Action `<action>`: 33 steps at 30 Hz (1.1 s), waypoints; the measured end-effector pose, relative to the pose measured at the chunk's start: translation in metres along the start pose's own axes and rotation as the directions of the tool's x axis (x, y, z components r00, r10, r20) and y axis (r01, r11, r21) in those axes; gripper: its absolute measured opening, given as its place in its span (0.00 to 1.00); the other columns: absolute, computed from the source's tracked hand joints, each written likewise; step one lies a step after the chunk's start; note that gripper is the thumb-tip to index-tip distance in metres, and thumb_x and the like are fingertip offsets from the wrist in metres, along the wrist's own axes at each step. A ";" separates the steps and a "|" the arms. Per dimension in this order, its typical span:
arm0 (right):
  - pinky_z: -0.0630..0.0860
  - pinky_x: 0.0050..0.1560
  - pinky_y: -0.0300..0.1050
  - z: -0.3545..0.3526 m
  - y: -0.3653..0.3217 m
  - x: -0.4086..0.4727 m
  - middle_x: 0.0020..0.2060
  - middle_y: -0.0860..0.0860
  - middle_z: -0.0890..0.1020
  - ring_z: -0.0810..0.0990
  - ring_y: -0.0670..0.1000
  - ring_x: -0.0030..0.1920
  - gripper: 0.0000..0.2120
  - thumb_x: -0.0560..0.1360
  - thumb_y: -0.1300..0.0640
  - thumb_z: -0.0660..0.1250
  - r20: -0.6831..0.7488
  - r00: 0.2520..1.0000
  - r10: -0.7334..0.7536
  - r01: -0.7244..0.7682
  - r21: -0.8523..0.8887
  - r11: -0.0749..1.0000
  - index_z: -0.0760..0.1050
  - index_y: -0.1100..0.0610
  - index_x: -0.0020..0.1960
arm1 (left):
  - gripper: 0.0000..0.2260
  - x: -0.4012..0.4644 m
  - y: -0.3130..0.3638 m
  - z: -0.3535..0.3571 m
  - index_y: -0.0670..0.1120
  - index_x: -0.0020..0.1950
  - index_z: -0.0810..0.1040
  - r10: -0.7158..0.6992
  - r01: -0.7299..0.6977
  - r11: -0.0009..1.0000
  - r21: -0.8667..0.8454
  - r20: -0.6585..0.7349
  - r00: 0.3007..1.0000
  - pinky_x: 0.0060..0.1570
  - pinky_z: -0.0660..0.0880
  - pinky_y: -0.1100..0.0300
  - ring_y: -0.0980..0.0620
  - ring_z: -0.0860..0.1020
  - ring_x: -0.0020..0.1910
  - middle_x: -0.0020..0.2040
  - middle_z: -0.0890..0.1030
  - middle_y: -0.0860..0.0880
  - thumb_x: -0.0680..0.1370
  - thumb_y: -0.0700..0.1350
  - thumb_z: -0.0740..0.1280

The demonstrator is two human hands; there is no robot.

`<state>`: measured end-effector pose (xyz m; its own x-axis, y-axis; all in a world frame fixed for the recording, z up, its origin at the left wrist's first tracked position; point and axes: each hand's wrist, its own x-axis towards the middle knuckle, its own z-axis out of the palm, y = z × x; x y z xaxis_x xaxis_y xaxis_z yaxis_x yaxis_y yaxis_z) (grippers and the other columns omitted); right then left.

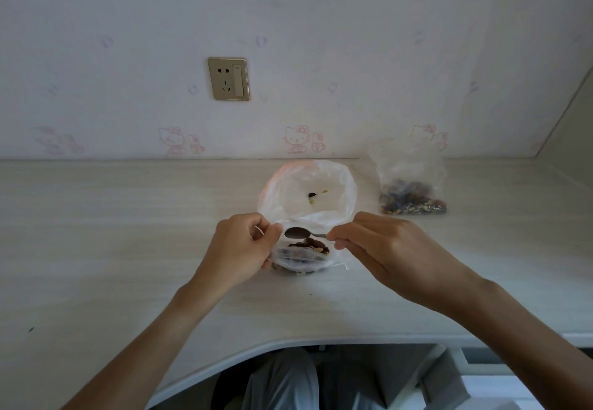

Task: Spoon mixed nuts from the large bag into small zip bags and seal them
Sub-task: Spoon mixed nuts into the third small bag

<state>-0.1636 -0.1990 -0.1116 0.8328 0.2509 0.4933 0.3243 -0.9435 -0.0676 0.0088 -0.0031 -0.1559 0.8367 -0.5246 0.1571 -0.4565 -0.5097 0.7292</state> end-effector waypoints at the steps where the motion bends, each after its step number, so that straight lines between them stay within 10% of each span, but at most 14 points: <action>1: 0.78 0.34 0.54 -0.001 0.001 0.001 0.40 0.53 0.84 0.82 0.55 0.38 0.11 0.83 0.58 0.63 -0.015 0.999 -0.032 0.031 -0.026 0.999 0.83 0.60 0.57 | 0.15 0.000 -0.001 0.000 0.48 0.38 0.80 -0.002 0.002 1.000 0.006 -0.001 1.000 0.31 0.69 0.71 0.58 0.81 0.28 0.27 0.83 0.54 0.82 0.54 0.69; 5: 0.79 0.40 0.51 0.004 0.017 -0.004 0.46 0.44 0.85 0.83 0.50 0.41 0.12 0.85 0.54 0.59 -0.015 0.979 0.201 -0.189 0.276 0.942 0.81 0.55 0.59 | 0.16 0.000 -0.004 -0.002 0.49 0.39 0.81 -0.003 0.003 1.000 0.011 -0.002 1.000 0.35 0.72 0.63 0.59 0.81 0.29 0.27 0.83 0.55 0.81 0.56 0.69; 12: 0.75 0.31 0.46 0.021 0.046 -0.001 0.44 0.58 0.88 0.84 0.57 0.40 0.10 0.85 0.61 0.61 0.120 0.699 0.705 -0.442 0.848 0.294 0.80 0.62 0.55 | 0.20 0.025 -0.007 -0.013 0.49 0.36 0.81 0.000 -0.004 1.000 -0.027 -0.122 0.993 0.36 0.75 0.57 0.58 0.78 0.30 0.30 0.82 0.55 0.79 0.62 0.69; 16: 0.74 0.29 0.44 0.030 0.053 0.008 0.44 0.60 0.88 0.84 0.56 0.39 0.10 0.85 0.62 0.60 0.133 0.624 0.770 -0.411 0.894 0.179 0.80 0.64 0.55 | 0.13 0.052 0.002 -0.014 0.53 0.40 0.79 0.069 -0.066 0.998 0.021 -0.256 0.964 0.35 0.70 0.60 0.60 0.78 0.32 0.31 0.79 0.57 0.77 0.60 0.73; 20: 0.76 0.29 0.44 0.040 0.057 0.021 0.43 0.57 0.88 0.85 0.54 0.39 0.10 0.86 0.62 0.59 0.128 0.588 0.799 -0.441 0.878 0.184 0.80 0.62 0.55 | 0.24 0.081 0.010 -0.005 0.51 0.61 0.71 0.167 -0.128 0.982 0.136 -0.334 0.928 0.42 0.75 0.56 0.55 0.78 0.44 0.48 0.78 0.55 0.74 0.62 0.75; 25: 0.78 0.31 0.43 0.055 0.069 0.034 0.41 0.50 0.88 0.85 0.52 0.41 0.09 0.85 0.61 0.60 0.074 0.588 0.805 -0.564 0.752 0.342 0.79 0.56 0.55 | 0.39 0.117 0.014 0.011 0.49 0.75 0.65 0.096 -0.069 0.974 0.218 -0.117 0.988 0.67 0.73 0.46 0.47 0.71 0.71 0.72 0.72 0.49 0.71 0.61 0.77; 29: 0.77 0.33 0.35 0.068 0.074 0.039 0.40 0.46 0.87 0.83 0.45 0.38 0.10 0.85 0.60 0.59 -0.032 0.614 0.789 -0.640 0.564 0.521 0.79 0.57 0.56 | 0.38 0.135 0.012 0.021 0.47 0.73 0.70 -0.070 0.068 0.996 0.065 0.032 0.997 0.61 0.76 0.51 0.48 0.77 0.65 0.69 0.76 0.49 0.69 0.59 0.80; 33: 0.82 0.42 0.55 0.077 0.072 0.042 0.46 0.47 0.86 0.83 0.48 0.38 0.12 0.85 0.58 0.57 -0.130 0.693 0.709 -0.656 0.296 0.694 0.79 0.57 0.60 | 0.26 0.145 0.004 0.034 0.47 0.59 0.78 -0.129 0.130 0.991 -0.038 0.031 0.991 0.52 0.82 0.51 0.50 0.81 0.52 0.54 0.81 0.51 0.68 0.56 0.82</action>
<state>-0.0707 -0.2397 -0.1621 0.7489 -0.5236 0.4062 -0.1880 -0.7556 -0.6275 0.1174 -0.1045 -0.1529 0.8790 -0.4751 0.0410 -0.3317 -0.5472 0.7685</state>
